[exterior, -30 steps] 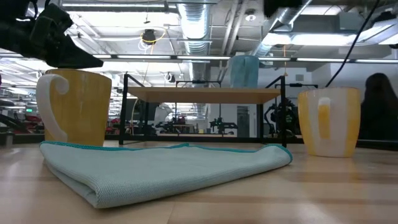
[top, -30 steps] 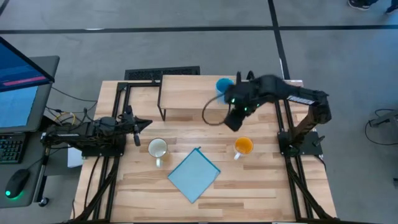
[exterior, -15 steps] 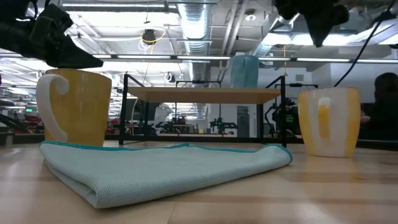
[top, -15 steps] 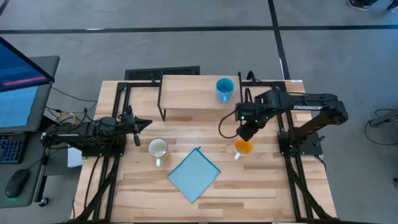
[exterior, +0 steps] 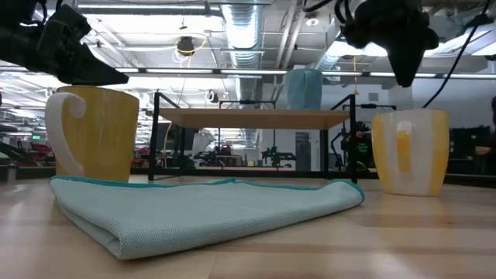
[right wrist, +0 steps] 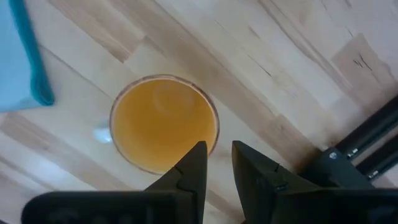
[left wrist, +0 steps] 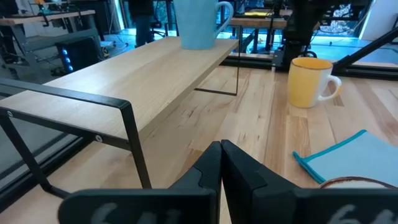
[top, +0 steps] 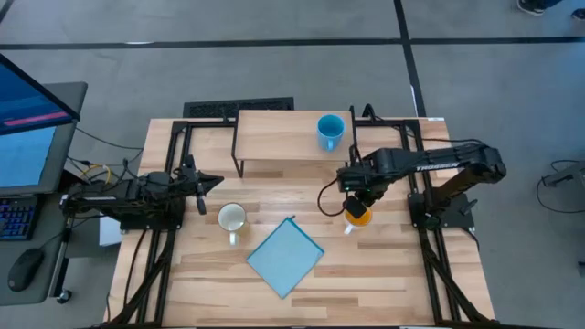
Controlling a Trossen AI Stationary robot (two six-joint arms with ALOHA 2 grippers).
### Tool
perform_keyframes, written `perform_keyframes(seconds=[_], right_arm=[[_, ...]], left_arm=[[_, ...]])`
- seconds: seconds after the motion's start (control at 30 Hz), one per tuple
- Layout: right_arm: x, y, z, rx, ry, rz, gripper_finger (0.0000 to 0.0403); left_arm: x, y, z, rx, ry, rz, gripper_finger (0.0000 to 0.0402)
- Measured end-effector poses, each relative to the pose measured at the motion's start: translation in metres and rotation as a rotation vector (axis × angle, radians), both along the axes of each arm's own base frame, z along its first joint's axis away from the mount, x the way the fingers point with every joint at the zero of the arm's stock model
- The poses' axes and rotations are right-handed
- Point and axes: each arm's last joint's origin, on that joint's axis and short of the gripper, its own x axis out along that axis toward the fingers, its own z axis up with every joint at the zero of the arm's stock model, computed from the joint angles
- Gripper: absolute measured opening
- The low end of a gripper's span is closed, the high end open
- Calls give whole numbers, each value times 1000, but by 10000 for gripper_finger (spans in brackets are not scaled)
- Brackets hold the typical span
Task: Stack small to large cups/mugs on shelf
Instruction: Put the yellow mug on the shelf
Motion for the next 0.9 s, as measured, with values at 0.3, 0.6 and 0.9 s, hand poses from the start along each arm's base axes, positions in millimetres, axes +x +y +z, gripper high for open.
perform_keyframes(seconds=[0.3,0.6,0.9], right_arm=[[0,-1,-1,-50,4,6,101],[0,0,-1,-47,-1,34,196],[4,11,-2,-59,-34,96,240]], left_arm=[[0,0,0,0,0,0,0],[0,0,0,-1,0,1,0],[0,0,0,-14,-5,3,0]])
